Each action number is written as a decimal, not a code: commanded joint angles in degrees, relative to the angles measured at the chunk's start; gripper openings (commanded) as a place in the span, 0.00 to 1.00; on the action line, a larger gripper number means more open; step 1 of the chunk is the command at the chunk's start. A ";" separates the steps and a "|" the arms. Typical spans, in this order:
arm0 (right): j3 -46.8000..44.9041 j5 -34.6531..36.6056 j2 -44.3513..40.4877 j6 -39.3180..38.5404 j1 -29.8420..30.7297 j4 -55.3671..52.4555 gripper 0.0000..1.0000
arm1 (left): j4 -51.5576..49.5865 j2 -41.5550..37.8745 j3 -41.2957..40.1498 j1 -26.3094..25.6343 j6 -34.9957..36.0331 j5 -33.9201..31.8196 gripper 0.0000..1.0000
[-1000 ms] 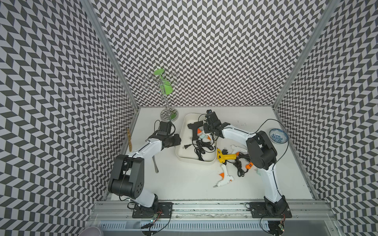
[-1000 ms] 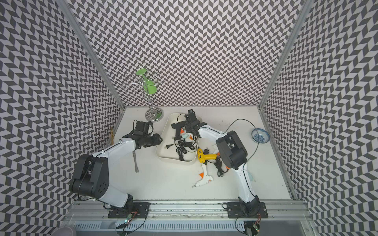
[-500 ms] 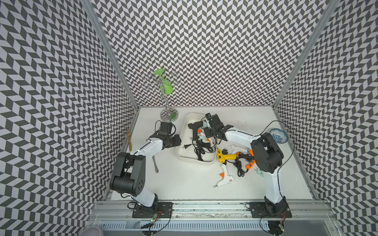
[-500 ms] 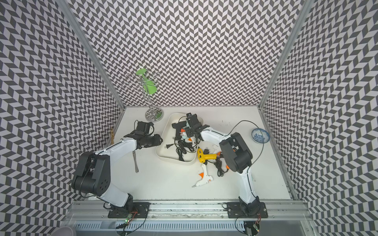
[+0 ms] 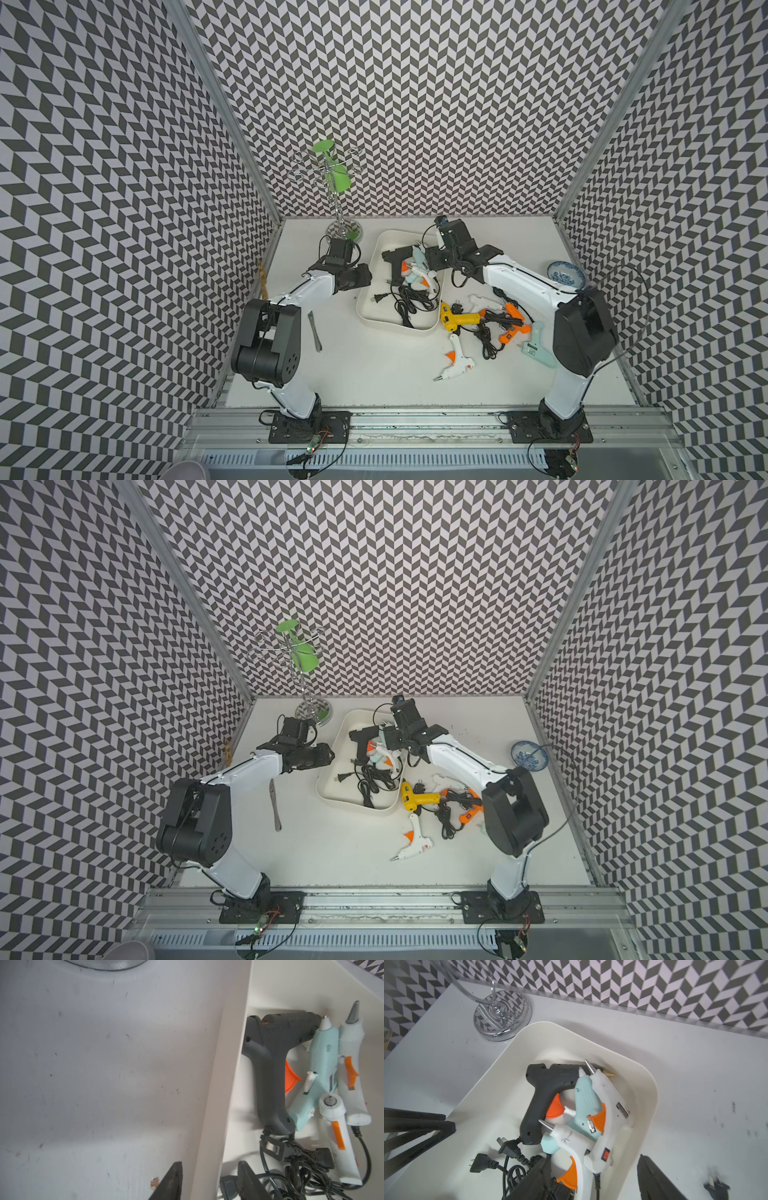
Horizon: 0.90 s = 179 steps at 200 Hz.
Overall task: Put the hot melt glue gun into the storage box
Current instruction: Place the hot melt adhesive gun in the storage box, then move the storage box to the center of the board.
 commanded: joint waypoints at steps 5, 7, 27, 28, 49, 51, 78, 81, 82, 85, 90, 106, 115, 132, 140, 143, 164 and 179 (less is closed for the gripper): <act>-7.30 -0.68 -9.08 6.65 -6.16 -2.58 0.70 | -0.57 2.50 1.83 -0.69 0.04 -0.63 0.46; -8.08 -0.69 -9.59 6.76 -6.58 -2.59 0.69 | -0.42 2.54 1.75 -0.75 -0.09 -0.63 0.46; -14.23 -0.68 -13.90 7.38 -10.67 -3.49 0.70 | -0.44 3.37 1.82 -1.26 -1.35 -1.83 0.42; -14.47 -0.68 -14.28 7.41 -10.80 -3.57 0.70 | -0.54 3.48 1.95 -1.26 -1.41 -1.93 0.42; -19.52 -0.74 -17.46 7.87 -13.74 -5.32 0.70 | -2.36 5.01 2.54 -1.31 -2.88 -3.50 0.31; -19.97 -0.77 -17.63 7.88 -13.99 -5.56 0.70 | -2.24 4.90 2.37 -1.32 -4.05 -3.59 0.30; -25.49 -1.59 -21.25 8.86 -16.25 -6.69 0.70 | -0.69 2.25 -1.54 -1.26 -7.79 -4.56 0.21; -26.00 -1.86 -21.74 9.01 -16.28 -6.72 0.70 | -0.53 1.86 -2.00 -1.26 -8.13 -4.58 0.20; -26.15 -1.94 -21.91 9.02 -16.29 -6.72 0.70 | -0.45 1.75 -2.12 -1.26 -8.23 -4.63 0.19; -26.64 -2.26 -22.34 9.02 -16.26 -6.77 0.70 | -0.32 1.35 -2.48 -1.26 -8.57 -4.79 0.19; -27.31 -3.20 -22.97 9.08 -16.30 -6.81 0.70 | -0.21 0.80 -3.14 -1.26 -9.20 -4.98 0.17; -29.26 -8.36 -24.70 8.57 -16.15 -6.94 0.70 | 0.96 -1.58 -5.47 -0.85 -11.04 -5.77 0.13; -30.09 -11.17 -25.58 7.79 -15.89 -7.22 0.70 | 1.41 -2.78 -6.62 -0.53 -11.73 -6.23 0.13; -31.79 -14.30 -26.91 5.99 -15.28 -7.31 0.70 | 1.37 -4.25 -7.81 0.56 -12.22 -6.08 0.11; -32.01 -14.99 -26.99 5.17 -15.26 -7.74 0.71 | 1.13 -4.81 -8.22 1.31 -12.11 -5.94 0.07; -32.08 -15.14 -26.89 4.94 -15.25 -7.85 0.71 | 1.08 -5.12 -8.43 1.58 -12.04 -5.91 0.07; -32.10 -16.28 -26.16 1.42 -14.32 -7.56 0.71 | 0.94 -5.68 -9.31 4.51 -10.53 -3.52 0.07; -32.66 -15.95 -26.33 -2.55 -11.86 -6.46 0.73 | 0.59 -5.82 -9.26 5.54 -8.63 -3.25 0.12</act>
